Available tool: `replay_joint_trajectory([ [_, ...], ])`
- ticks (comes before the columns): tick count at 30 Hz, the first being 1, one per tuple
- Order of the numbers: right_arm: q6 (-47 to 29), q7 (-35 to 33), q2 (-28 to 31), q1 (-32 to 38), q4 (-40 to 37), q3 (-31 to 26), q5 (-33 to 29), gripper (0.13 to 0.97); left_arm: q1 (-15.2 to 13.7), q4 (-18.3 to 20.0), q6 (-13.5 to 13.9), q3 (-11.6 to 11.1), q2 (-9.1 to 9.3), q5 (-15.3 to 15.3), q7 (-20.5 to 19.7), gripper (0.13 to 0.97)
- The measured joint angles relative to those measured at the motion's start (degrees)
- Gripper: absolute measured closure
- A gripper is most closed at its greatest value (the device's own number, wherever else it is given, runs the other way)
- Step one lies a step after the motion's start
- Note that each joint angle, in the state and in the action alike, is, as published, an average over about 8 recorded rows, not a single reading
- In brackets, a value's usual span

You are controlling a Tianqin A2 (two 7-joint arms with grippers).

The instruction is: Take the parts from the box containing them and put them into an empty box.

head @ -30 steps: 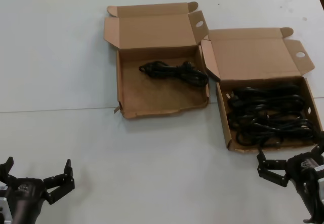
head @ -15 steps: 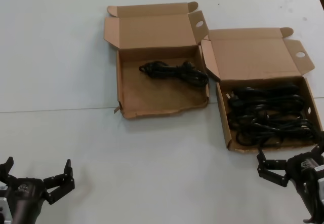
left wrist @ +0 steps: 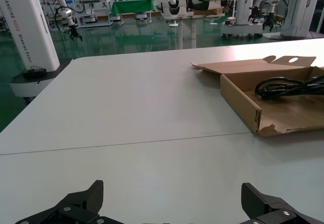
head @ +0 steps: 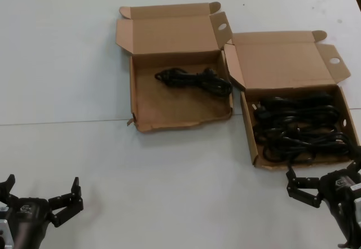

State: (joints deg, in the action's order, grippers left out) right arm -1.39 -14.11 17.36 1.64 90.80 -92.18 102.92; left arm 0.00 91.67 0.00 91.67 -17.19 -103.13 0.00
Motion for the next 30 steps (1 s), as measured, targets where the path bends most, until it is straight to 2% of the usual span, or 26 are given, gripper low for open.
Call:
replay_joint_trajectory([
  [30,0.0,0.0,0.0,0.0,0.0,0.0,0.0,0.129,0.0,0.0,0.0,0.0,0.0,0.0,0.0,0.132],
])
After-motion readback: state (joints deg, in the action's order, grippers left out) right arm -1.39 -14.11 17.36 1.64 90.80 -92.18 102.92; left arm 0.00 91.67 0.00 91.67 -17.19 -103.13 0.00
